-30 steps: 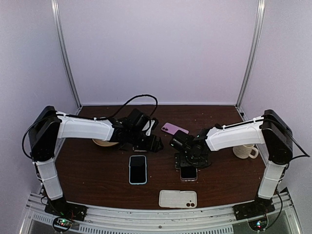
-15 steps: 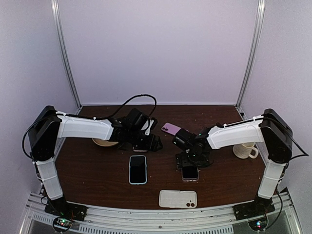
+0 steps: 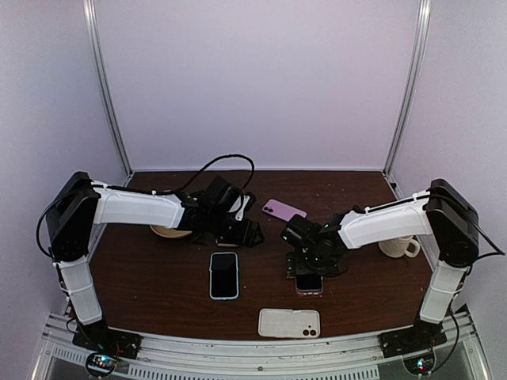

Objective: Put the phone into the phone case
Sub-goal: Press the phone onto the phone case.

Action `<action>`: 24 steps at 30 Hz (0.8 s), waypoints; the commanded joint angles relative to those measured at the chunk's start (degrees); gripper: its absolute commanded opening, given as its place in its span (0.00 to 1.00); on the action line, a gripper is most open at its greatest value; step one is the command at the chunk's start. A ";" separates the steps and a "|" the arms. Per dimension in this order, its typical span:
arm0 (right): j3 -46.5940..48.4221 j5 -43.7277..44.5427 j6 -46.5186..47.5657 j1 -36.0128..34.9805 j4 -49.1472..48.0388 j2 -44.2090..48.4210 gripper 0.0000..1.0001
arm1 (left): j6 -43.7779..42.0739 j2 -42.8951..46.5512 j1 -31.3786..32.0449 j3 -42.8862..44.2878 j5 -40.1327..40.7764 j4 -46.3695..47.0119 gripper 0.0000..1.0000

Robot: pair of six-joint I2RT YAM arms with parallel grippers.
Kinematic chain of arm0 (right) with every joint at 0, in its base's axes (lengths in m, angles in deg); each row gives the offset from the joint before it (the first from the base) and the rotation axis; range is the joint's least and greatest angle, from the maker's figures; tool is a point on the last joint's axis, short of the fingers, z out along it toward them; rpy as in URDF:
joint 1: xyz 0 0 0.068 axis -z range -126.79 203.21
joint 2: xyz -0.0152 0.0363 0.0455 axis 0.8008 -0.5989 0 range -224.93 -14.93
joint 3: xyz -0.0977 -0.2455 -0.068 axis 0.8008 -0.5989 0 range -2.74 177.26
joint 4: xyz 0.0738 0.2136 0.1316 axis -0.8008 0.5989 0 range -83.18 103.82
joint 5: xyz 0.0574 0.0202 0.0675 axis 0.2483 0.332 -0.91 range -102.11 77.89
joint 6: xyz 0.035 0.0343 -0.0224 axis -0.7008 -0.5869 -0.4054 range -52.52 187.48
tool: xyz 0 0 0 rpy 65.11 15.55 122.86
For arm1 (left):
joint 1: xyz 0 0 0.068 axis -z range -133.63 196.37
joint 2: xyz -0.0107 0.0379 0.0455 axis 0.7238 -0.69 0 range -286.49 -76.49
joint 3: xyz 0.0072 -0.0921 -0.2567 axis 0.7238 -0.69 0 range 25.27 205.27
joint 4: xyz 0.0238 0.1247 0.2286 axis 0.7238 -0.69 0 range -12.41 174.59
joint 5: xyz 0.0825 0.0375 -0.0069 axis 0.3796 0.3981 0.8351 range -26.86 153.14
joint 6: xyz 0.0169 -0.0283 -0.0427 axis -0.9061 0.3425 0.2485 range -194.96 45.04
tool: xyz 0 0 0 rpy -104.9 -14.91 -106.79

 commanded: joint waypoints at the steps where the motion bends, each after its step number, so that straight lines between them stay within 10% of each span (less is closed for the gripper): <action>1: -1.74 0.15 -2.33 -1.18 3.74 -0.53 0.88 | -0.20 -0.43 -0.30 -0.15 -0.32 1.76 0.67; 15: 2.14 -4.87 10.52 1.24 5.46 5.07 0.99 | -1.94 -2.41 -0.18 1.78 -2.82 3.56 0.67; 24: 2.22 -9.24 14.10 3.64 12.48 13.38 0.96 | -7.98 -16.85 1.09 21.79 -10.52 -1.73 0.57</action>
